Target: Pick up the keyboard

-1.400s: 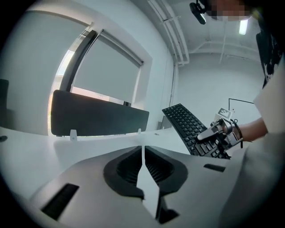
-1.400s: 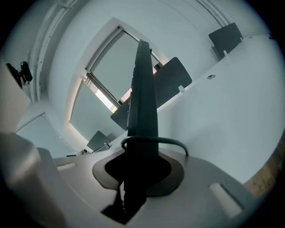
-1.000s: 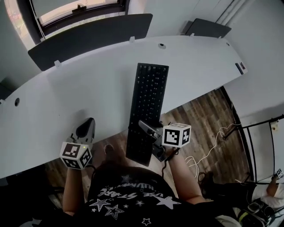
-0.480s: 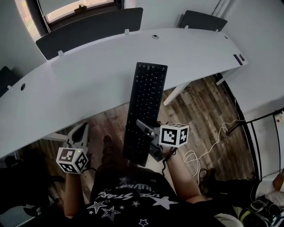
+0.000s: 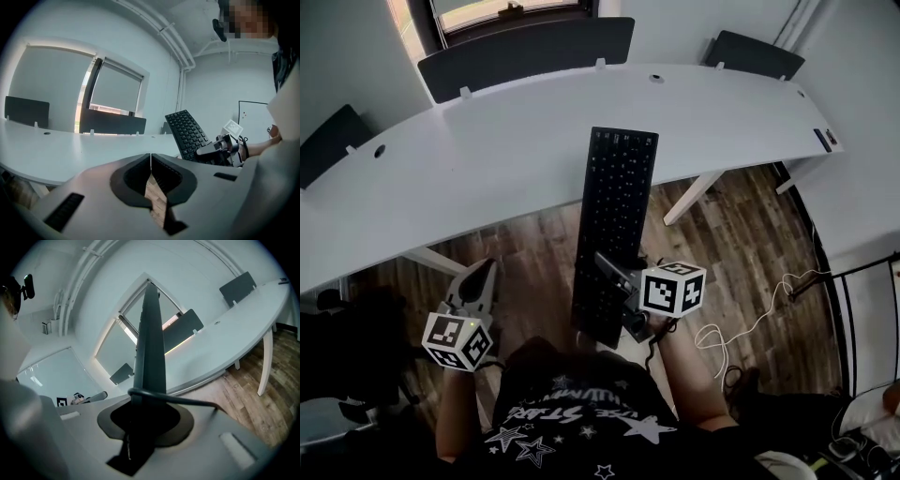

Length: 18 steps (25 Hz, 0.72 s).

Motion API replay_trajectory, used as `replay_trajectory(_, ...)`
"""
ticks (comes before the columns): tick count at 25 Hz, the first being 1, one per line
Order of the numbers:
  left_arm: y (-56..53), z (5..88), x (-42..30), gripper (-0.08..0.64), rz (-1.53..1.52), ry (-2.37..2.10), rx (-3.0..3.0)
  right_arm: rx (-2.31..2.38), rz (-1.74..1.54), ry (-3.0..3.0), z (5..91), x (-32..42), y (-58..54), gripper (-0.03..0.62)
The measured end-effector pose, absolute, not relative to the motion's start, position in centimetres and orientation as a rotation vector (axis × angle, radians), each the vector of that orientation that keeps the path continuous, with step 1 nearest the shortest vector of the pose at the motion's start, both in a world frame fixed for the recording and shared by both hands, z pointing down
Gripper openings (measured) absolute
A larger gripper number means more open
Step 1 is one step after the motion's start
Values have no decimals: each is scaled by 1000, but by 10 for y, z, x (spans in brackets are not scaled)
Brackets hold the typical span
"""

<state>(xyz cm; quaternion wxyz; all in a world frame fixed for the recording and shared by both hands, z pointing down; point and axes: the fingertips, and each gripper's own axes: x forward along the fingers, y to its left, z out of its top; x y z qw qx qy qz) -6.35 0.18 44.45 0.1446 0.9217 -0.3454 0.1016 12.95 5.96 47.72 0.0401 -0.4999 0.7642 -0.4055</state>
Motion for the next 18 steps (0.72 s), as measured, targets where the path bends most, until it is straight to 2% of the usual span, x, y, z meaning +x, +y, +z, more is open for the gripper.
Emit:
replay_trajectory(5,-4,423,-60,14,218,-977,2654,-1581,-1238,2359,468,120,54,80)
replay_trajectory(11,-42,389,-13,14,275,-899,2640,-1597,-1345,2271,443,157,19,79)
replay_trajectory(18,-60,393,-18,14,292,-797,2649,-1690,-1376,2149,450,144,12,78)
